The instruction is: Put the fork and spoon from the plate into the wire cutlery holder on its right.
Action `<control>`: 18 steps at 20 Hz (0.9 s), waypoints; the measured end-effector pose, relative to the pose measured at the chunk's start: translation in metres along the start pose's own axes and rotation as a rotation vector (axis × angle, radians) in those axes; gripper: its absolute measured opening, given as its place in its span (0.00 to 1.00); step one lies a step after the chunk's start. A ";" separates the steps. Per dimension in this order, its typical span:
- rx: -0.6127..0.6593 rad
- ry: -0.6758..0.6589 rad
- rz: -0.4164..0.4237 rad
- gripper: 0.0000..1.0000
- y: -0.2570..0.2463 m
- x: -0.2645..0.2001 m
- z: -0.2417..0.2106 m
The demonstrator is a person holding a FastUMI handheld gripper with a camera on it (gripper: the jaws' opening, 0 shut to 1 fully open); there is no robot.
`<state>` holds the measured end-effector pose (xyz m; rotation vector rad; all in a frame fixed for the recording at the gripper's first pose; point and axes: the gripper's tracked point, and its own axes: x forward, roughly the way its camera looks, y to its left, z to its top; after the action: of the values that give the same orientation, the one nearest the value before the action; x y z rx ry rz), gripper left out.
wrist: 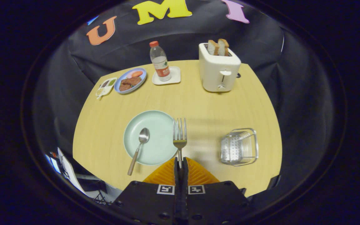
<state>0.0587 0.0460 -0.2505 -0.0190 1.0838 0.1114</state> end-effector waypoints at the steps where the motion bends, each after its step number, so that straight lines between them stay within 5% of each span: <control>1: 0.000 0.011 -0.015 0.01 -0.019 -0.009 0.002; 8: 0.066 0.215 -0.034 0.01 -0.106 -0.028 -0.017; 18: 0.208 0.473 0.020 0.01 -0.112 0.018 -0.034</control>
<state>0.0478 -0.0665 -0.2865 0.1598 1.5640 0.0095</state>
